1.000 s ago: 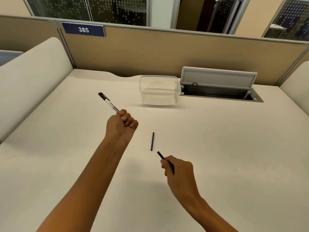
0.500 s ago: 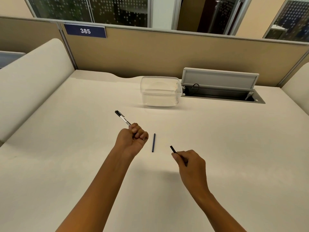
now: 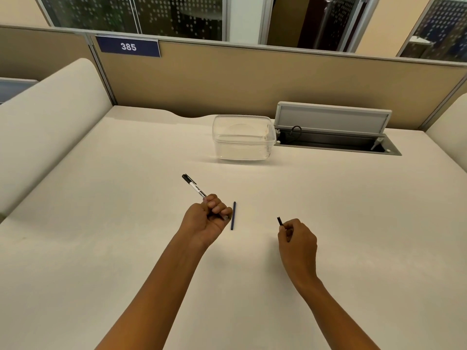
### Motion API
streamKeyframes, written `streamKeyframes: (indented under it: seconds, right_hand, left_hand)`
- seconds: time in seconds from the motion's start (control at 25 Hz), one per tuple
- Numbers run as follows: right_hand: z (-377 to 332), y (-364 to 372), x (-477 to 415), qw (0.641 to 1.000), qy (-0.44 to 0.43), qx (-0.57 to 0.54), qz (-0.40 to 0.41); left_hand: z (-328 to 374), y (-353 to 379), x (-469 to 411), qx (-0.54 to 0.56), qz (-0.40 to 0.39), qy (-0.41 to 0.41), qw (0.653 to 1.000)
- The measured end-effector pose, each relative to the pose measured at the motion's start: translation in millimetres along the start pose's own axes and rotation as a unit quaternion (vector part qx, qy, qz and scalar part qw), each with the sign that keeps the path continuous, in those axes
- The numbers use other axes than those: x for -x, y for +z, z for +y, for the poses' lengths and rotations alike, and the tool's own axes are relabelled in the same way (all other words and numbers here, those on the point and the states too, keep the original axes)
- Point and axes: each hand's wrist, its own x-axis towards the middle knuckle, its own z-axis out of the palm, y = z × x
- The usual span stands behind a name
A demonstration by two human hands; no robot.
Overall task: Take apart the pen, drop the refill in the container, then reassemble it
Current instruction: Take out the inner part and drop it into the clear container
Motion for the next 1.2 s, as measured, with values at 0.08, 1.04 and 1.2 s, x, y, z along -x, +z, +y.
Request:
streamKeyframes:
  seconds: [0.08, 1.04, 1.2]
  right_hand:
    - [4.7, 3.4, 0.6, 0.999, -0.015, 0.034, 0.003]
    - [-29.0, 4.7, 22.0, 0.937, 0.212, -0.268, -0.072]
    - [-60.2, 3.0, 23.7, 0.716, 0.377, -0.554, -0.195]
  left_hand:
    - [-1.4, -1.0, 0.6, 0.014, -0.007, -0.005, 1.000]
    - [-20.7, -1.8, 5.3, -0.103, -0.038, 0.066, 0.992]
    - [-37.8, 1.3, 9.2, -0.250, -0.048, 0.134, 0.958]
